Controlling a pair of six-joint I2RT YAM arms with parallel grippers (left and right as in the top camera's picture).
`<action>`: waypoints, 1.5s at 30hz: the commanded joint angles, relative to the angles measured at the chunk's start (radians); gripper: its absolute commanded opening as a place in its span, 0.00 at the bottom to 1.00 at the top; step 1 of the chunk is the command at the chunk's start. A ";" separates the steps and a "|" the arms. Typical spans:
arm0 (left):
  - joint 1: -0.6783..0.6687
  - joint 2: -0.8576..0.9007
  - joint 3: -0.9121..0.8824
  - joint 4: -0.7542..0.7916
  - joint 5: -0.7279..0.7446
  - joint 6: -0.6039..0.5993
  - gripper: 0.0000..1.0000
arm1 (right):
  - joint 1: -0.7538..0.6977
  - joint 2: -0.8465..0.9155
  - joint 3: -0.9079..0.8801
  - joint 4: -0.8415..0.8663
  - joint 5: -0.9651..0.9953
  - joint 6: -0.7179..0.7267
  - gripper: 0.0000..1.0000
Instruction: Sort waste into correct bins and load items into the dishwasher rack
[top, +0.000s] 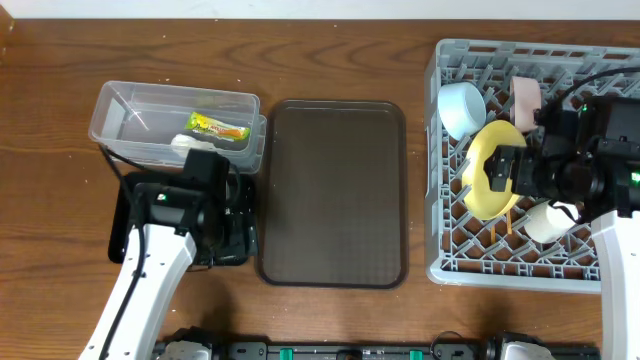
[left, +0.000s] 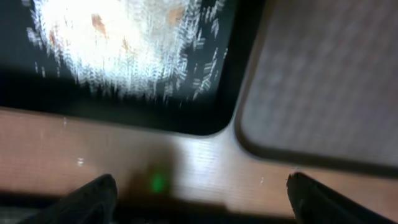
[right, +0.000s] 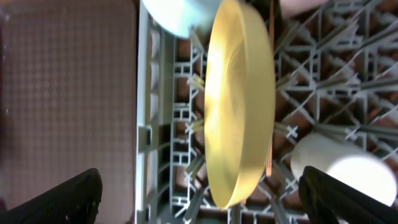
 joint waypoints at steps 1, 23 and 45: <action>-0.003 -0.021 0.016 -0.010 0.006 0.009 0.91 | -0.006 -0.014 -0.022 -0.018 -0.021 0.004 0.99; -0.003 -0.669 -0.055 0.073 -0.006 -0.010 0.92 | -0.005 -0.597 -0.468 0.225 0.057 0.111 0.99; -0.003 -0.666 -0.055 0.084 -0.006 -0.010 0.93 | -0.005 -0.601 -0.468 0.204 0.054 0.111 0.99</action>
